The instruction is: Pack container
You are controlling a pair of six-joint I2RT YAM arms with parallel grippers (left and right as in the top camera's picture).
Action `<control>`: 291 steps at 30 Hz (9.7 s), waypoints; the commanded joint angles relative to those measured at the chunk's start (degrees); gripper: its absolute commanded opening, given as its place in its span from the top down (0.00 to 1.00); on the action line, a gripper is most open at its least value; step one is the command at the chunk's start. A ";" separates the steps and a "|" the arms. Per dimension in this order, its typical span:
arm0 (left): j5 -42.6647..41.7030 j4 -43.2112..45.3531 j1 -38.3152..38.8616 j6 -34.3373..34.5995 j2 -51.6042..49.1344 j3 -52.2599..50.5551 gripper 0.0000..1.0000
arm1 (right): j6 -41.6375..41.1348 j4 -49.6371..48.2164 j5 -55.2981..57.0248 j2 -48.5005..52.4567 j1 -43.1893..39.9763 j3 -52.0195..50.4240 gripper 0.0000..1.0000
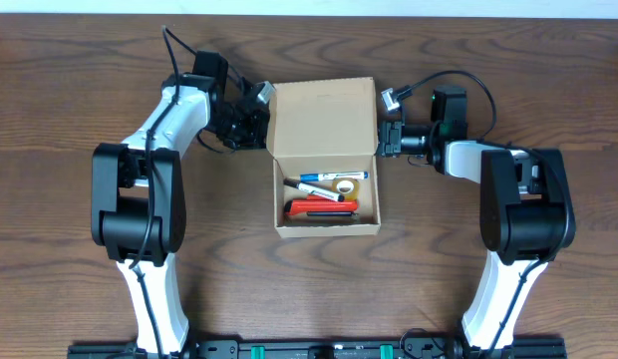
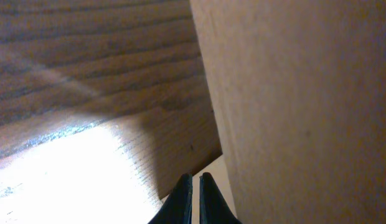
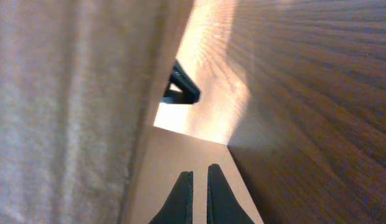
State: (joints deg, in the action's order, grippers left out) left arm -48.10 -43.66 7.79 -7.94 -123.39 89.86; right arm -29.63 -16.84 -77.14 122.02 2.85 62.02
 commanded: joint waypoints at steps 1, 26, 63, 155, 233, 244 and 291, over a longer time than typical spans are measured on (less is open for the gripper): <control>-1.03 -0.76 0.42 -1.62 -0.55 1.16 0.94 | -2.27 -0.04 1.53 0.37 -0.20 0.20 0.99; -1.01 -3.06 0.42 -3.63 -0.55 2.08 0.94 | 8.28 5.64 19.17 -0.66 -0.13 3.39 0.99; 2.25 -7.56 0.55 -6.47 4.87 5.18 0.94 | 29.03 38.25 25.81 -10.12 2.14 17.88 0.99; 43.52 -18.71 3.04 5.73 31.47 -18.40 0.94 | 6.19 70.75 73.92 -29.64 39.08 5.44 0.99; 61.59 7.54 5.40 19.98 106.22 -59.06 0.05 | 28.87 46.90 71.65 -89.88 -3.93 -40.30 0.01; 61.59 7.43 5.40 19.98 106.22 -59.06 0.05 | 28.87 46.90 71.67 -89.88 -3.93 -40.30 0.01; 61.59 7.43 5.40 19.98 106.22 -59.06 0.05 | 32.48 22.34 75.34 -117.15 2.86 -56.50 0.01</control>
State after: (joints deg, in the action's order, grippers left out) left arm 12.45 -36.10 12.97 11.81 -17.34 30.94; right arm 1.98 8.08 -4.01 6.44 4.97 8.34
